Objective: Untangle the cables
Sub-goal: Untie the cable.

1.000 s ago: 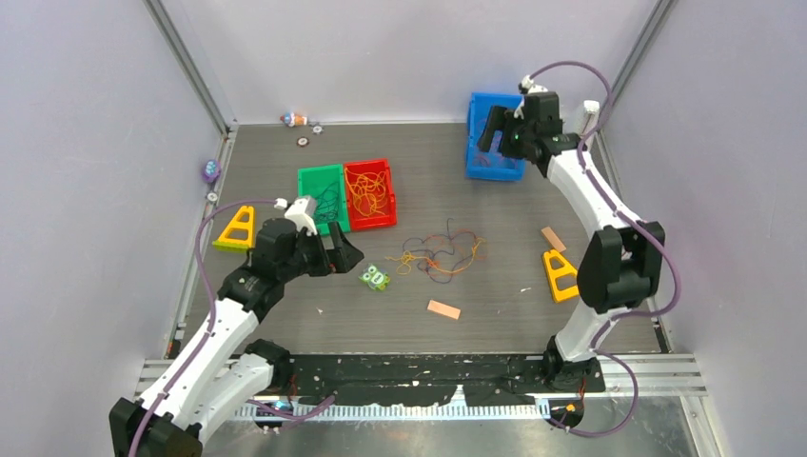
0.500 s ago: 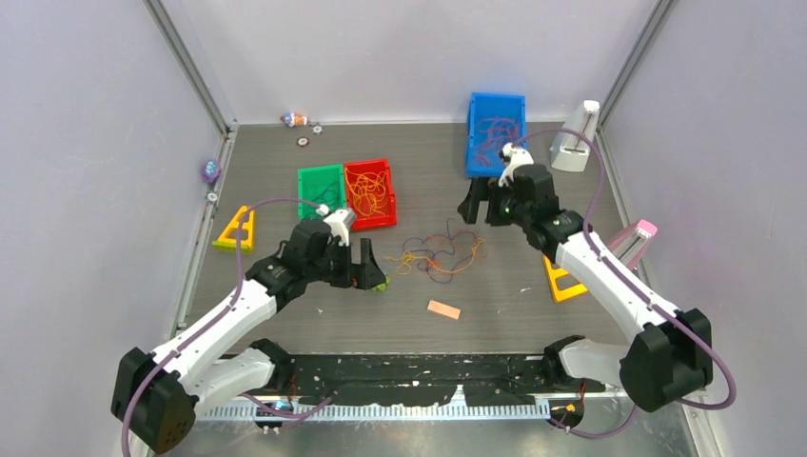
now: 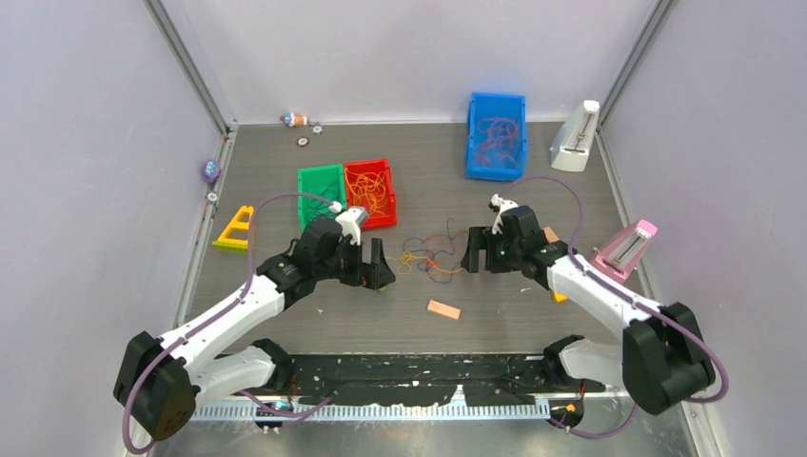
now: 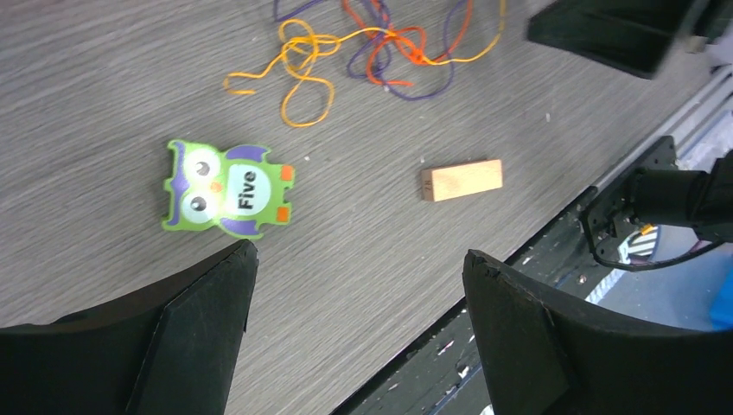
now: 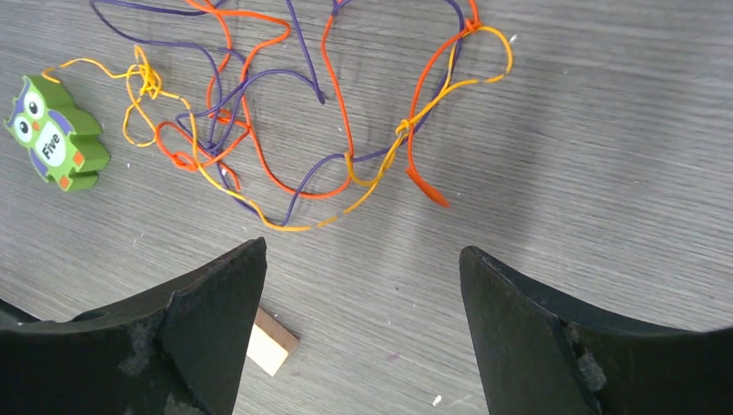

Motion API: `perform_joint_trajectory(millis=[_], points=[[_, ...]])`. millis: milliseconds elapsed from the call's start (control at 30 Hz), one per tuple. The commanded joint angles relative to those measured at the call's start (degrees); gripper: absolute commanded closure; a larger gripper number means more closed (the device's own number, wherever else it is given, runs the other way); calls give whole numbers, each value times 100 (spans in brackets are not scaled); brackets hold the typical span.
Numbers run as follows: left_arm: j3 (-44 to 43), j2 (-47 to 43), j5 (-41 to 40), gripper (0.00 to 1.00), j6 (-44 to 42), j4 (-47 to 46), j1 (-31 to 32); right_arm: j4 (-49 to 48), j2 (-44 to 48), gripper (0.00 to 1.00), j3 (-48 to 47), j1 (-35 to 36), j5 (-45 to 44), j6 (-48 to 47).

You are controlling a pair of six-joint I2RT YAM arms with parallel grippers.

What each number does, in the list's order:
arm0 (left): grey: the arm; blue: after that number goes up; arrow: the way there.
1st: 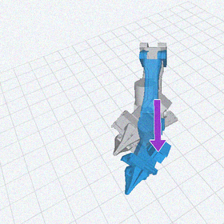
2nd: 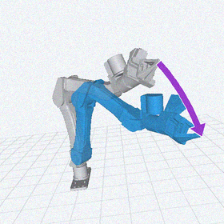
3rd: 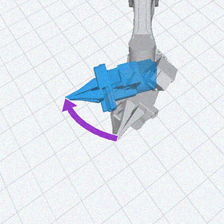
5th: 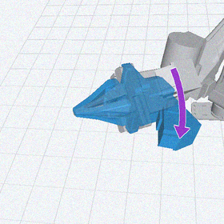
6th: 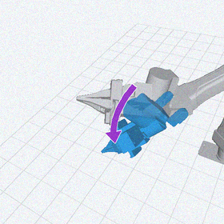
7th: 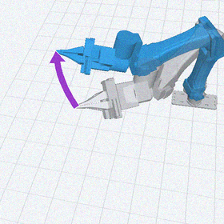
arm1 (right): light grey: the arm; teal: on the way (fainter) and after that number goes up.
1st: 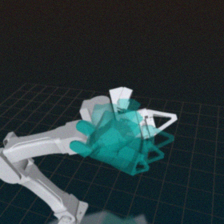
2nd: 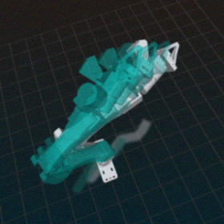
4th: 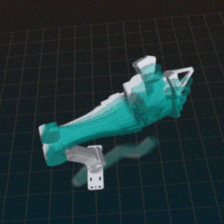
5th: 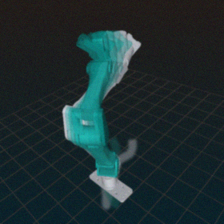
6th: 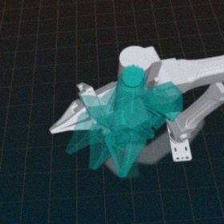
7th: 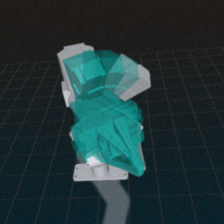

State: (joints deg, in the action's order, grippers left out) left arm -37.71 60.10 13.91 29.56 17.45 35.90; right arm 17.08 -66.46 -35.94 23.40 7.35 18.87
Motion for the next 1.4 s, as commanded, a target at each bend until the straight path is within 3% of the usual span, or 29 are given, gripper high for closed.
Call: perform_joint_trajectory(millis=[0, 133, 167, 267, 367, 633, 867, 1233, 1267, 1333, 1367], points=[[-117, -222, 152, 11, -78, -533, 190, -648, -685, 17, -6, 28, 239, 105], [8, -364, 60, 11, -75, -528, 214, -943, -1180, 41, -28, 138, 383, 104], [18, -387, 85, 11, -73, -532, 209, -959, -1218, 55, -56, 185, 408, 93], [-67, -360, 226, 11, -102, -520, 214, -870, -1147, 84, -166, 301, 668, -38], [-183, -266, 337, 11, -174, -582, 209, -641, -751, 94, -327, 480, 764, -101], [-567, -29, 697, 12, -294, -706, 426, 161, 177, 95, -849, 648, 1006, -188], [-809, 180, 27, 12, -442, -573, 831, 993, 763, 94, -1135, 649, 262, -302], [-1423, 1233, -614, 12, -1051, -922, 1524, 1439, 1606, 94, -1209, 648, -89, -357], [-1484, 1368, -678, 12, -1156, -963, 1551, 1465, 1606, 92, -1203, 648, -205, -362], [-1718, 1724, -855, 12, -1337, -892, 1584, 1483, 1533, 63, -1153, 653, -533, -312], [-1859, 1886, -932, 13, -1400, -797, 1593, 1478, 1492, 42, -1135, 647, -625, -296]])
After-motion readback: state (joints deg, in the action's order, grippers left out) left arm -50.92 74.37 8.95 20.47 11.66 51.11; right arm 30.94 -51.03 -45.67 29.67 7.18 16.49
